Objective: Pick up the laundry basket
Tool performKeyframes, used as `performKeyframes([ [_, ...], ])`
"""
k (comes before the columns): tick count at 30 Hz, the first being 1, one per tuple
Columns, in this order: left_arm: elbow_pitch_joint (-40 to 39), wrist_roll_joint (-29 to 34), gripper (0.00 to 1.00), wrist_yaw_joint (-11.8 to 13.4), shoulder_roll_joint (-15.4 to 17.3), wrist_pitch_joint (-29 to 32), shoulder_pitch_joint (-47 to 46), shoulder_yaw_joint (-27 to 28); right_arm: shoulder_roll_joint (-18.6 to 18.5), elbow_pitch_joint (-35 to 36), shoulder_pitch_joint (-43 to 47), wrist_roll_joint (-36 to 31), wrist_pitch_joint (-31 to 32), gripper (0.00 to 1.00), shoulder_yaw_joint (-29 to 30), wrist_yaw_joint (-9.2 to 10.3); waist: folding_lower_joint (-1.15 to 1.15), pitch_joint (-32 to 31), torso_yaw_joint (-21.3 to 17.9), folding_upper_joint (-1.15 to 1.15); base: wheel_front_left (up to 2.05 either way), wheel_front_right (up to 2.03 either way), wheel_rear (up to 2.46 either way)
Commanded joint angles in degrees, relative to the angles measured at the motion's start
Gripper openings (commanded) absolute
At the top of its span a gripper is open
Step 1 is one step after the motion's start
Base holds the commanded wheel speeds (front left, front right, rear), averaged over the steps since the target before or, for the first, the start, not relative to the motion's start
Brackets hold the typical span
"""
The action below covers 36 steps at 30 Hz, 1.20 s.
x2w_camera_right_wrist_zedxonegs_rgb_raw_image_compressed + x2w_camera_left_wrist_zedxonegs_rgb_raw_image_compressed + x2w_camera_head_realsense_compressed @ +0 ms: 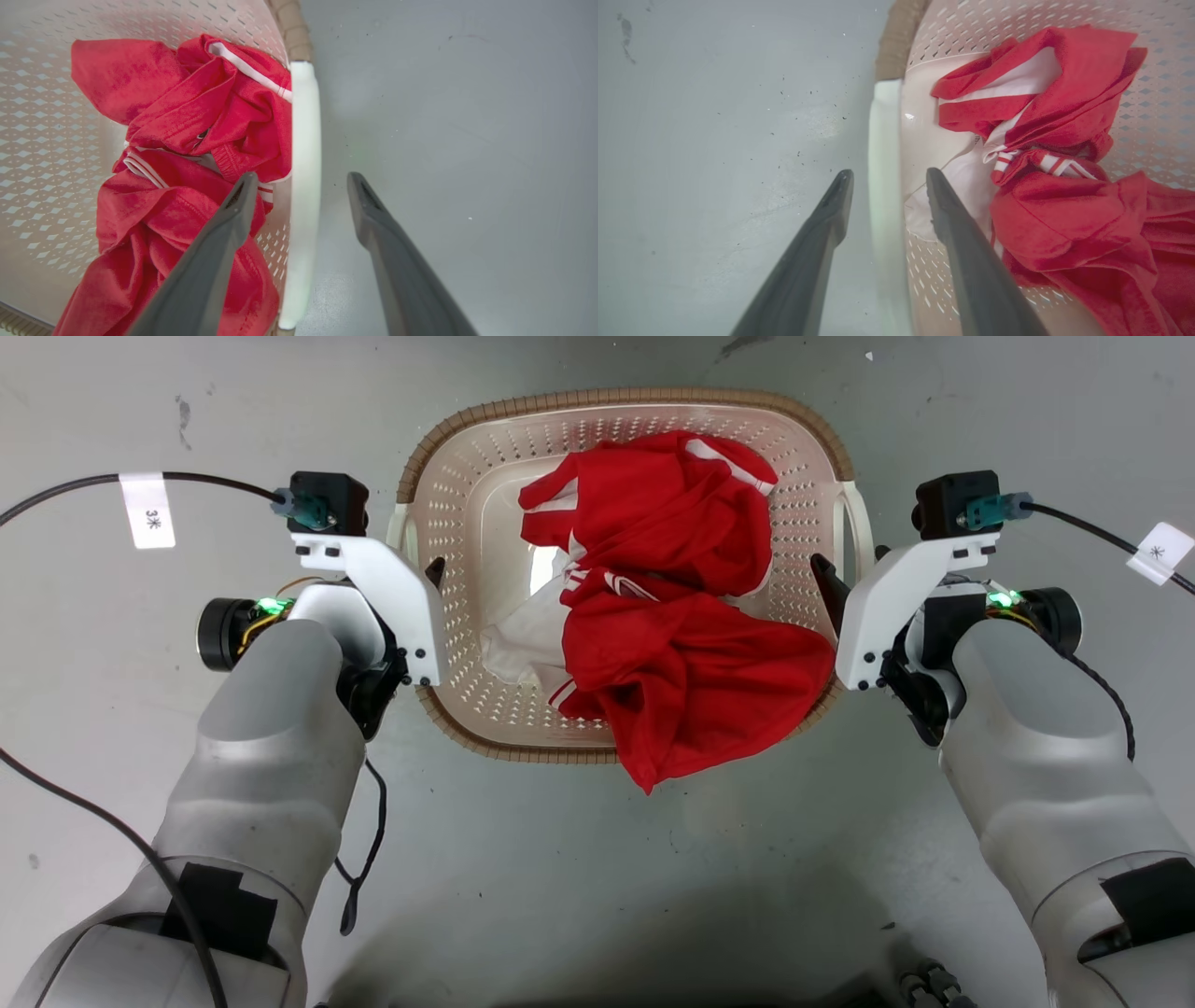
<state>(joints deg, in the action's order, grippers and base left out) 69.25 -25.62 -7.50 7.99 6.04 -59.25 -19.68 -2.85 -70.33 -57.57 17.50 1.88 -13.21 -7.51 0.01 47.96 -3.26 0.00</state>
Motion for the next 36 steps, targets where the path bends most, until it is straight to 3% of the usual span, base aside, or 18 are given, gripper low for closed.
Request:
performKeyframes([
  [1,0.17,-0.38,0.33,0.06,-0.13,0.32,-0.94,-0.53,-0.06,-0.42,-1.19,0.10,0.06,0.53,-0.26,0.04,-0.01,0.36,0.11,0.00,0.00,0.00,0.00],
  [2,0.19,-0.86,0.00,0.06,-0.29,0.58,-0.99,-1.03,-0.05,-0.55,-1.29,0.58,0.55,0.29,-0.67,0.04,-0.01,0.52,0.20,0.00,0.00,0.00,0.00],
  [3,0.14,-1.24,0.00,0.06,-0.32,0.69,-1.08,-1.41,-0.04,-0.65,-1.41,1.05,0.95,0.00,-1.14,0.04,-0.01,0.65,0.29,0.00,0.00,0.00,0.00],
  [19,-0.05,-8.57,0.00,-0.09,-1.61,2.71,0.90,-7.13,0.38,0.04,0.83,9.13,5.77,0.00,-8.33,-0.06,-0.01,-2.98,1.06,0.00,0.00,0.00,0.00],
  [32,0.50,-15.66,0.00,-0.29,-3.18,9.90,6.95,-10.83,0.52,-1.88,6.37,14.71,12.99,0.00,-10.16,-0.10,-0.01,-16.72,2.00,0.00,0.00,0.00,0.00],
  [36,0.00,-18.06,0.00,-0.31,-3.55,13.26,9.28,-12.20,0.63,-1.83,8.86,17.22,18.15,0.00,-11.12,-0.12,-0.01,-22.96,2.23,0.00,0.00,0.00,0.00],
])
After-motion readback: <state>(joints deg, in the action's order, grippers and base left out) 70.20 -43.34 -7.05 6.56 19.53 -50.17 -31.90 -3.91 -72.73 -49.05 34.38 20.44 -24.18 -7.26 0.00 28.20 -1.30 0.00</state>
